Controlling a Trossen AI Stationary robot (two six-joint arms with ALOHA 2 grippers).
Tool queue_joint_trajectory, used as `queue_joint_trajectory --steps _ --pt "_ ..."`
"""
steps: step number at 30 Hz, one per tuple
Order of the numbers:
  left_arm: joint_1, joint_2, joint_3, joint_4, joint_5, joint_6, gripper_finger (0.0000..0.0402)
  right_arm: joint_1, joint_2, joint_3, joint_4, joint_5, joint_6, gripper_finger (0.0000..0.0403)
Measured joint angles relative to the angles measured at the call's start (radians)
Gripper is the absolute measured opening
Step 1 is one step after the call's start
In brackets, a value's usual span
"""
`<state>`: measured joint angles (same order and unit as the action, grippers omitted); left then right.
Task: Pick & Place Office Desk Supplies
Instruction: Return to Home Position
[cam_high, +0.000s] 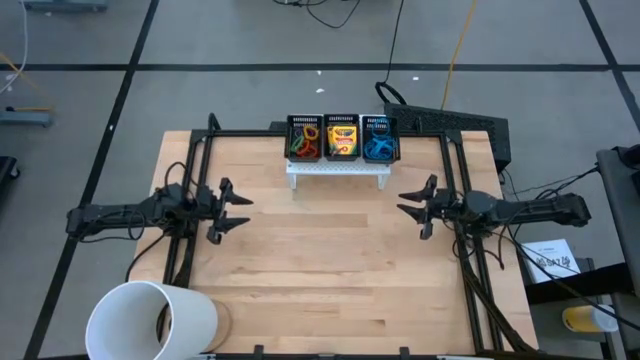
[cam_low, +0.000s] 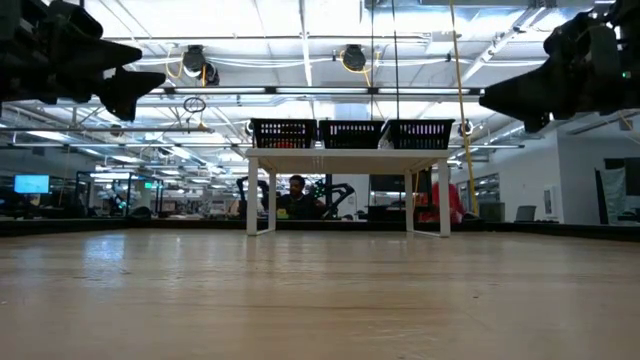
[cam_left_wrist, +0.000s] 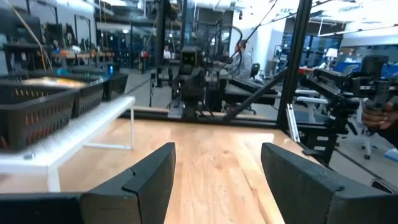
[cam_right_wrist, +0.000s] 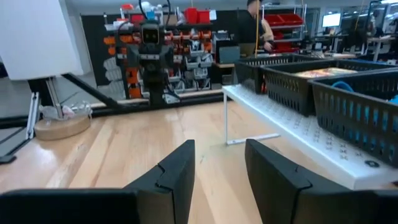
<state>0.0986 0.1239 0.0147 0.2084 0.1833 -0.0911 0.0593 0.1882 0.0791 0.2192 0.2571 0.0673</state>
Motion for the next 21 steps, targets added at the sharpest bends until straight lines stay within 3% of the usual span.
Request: queue_joint_trajectory --steps 14,21 --pt "0.001 0.035 0.000 -0.003 -0.010 0.013 0.0248 0.000 0.000 -0.047 0.004 0.001 -0.060 0.0130" --pt "0.001 0.035 0.000 0.003 -0.010 -0.011 0.0248 0.000 0.003 -0.048 -0.110 0.001 -0.054 0.0130"
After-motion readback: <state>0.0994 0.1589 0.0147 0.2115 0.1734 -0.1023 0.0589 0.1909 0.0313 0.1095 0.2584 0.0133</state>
